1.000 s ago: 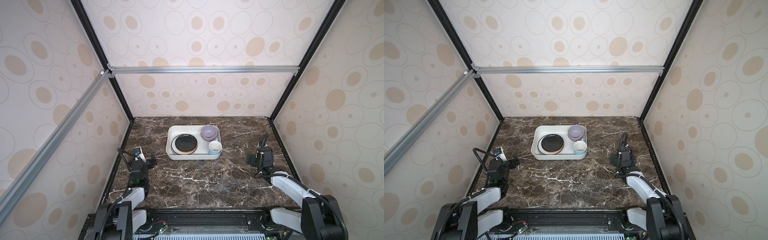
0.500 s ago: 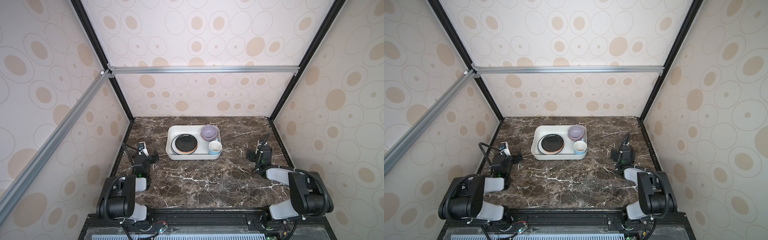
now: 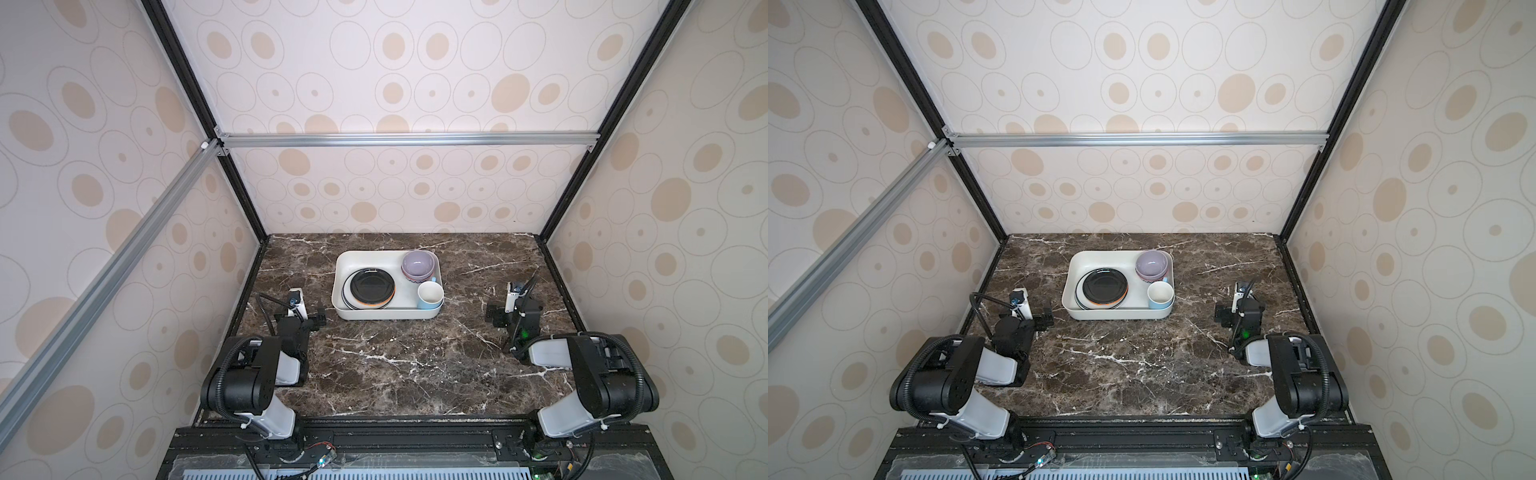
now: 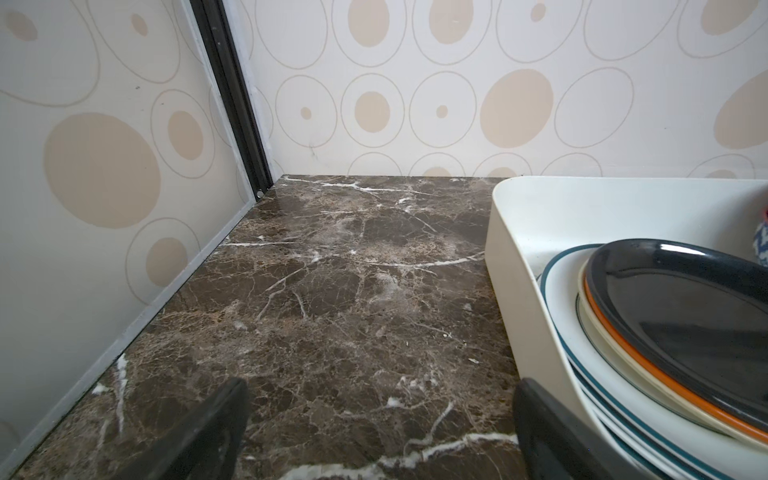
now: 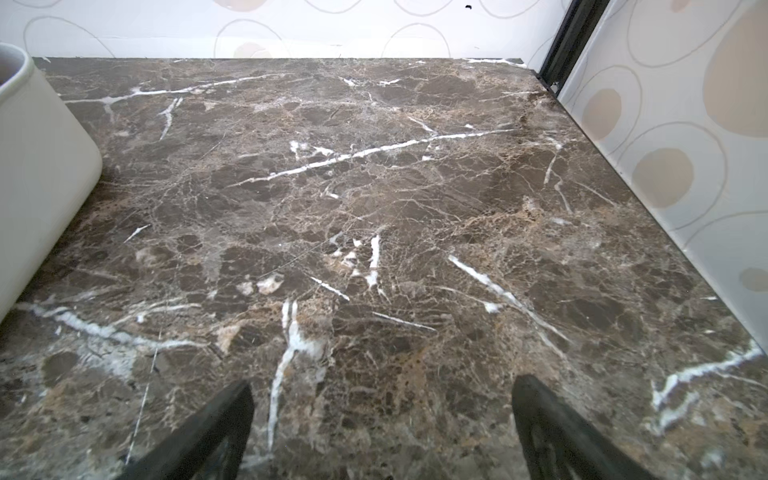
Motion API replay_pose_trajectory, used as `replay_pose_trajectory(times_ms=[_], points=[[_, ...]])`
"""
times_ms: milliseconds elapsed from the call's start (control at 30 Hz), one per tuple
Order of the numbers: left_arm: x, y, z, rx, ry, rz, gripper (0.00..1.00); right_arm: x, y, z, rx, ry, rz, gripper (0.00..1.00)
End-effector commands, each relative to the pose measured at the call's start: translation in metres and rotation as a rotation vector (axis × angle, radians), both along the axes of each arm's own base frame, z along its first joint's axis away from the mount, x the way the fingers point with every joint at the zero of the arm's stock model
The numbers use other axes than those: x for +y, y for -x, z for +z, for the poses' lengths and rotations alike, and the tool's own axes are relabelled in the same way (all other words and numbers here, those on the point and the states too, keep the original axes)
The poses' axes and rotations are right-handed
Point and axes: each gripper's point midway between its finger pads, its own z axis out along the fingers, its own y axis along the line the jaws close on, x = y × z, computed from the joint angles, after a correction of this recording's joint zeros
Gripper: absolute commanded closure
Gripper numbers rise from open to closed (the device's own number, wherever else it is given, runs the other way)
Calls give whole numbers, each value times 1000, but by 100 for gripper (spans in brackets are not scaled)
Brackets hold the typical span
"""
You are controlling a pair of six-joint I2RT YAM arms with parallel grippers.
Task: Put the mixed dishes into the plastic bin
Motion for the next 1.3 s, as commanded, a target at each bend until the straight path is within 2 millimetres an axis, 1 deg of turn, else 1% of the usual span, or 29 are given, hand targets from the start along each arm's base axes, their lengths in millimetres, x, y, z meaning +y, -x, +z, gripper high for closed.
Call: replay_pose_trajectory(times_ms=[0,767,1100,1267], points=[[2,-3,18,-63,-29,7,1,4,-6,13,-58,16,26,0],[-1,-4,18,-62,-45,8,1,4,-5,13,-44,18,22,0],[-1,-8,14,-43,-42,6,1,4,-6,13,-48,18,23,0],[-1,-6,16,-52,-43,6,1,4,-5,13,-44,18,23,0]])
